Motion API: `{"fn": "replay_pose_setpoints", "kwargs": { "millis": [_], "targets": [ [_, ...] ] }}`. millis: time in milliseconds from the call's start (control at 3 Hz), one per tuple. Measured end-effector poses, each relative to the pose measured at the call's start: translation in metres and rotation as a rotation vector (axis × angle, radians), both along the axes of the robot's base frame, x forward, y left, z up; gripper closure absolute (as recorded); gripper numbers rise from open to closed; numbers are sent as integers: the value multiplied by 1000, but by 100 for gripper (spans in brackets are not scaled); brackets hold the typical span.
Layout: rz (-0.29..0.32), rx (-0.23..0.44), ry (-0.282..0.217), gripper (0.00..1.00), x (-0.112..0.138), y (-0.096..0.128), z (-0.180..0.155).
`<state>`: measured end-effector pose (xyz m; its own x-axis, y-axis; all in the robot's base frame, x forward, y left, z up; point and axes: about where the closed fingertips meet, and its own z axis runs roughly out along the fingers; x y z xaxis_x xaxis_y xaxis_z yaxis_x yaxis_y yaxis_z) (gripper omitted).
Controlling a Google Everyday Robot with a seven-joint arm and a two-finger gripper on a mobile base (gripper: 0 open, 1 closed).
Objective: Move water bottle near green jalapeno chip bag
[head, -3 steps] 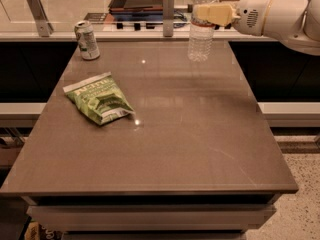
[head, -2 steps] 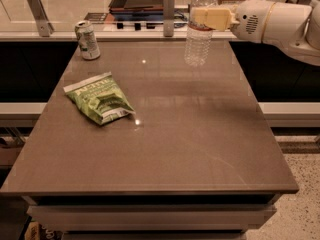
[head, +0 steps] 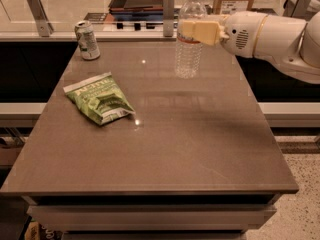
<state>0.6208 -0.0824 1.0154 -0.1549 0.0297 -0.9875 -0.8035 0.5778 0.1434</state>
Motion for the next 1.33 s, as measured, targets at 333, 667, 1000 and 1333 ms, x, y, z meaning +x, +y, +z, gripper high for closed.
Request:
{"fn": "replay_pose_setpoints", "kwargs": {
  "millis": [333,667,1000,1333],
  "targets": [
    [17,-14,3,100,-25,14,-5],
    [34,-18,7,100,-46,26,-13],
    [71,-28,-13,100,-57,40,-23],
    [89,-46,-32,100,-58,50,-39]
  ]
}}
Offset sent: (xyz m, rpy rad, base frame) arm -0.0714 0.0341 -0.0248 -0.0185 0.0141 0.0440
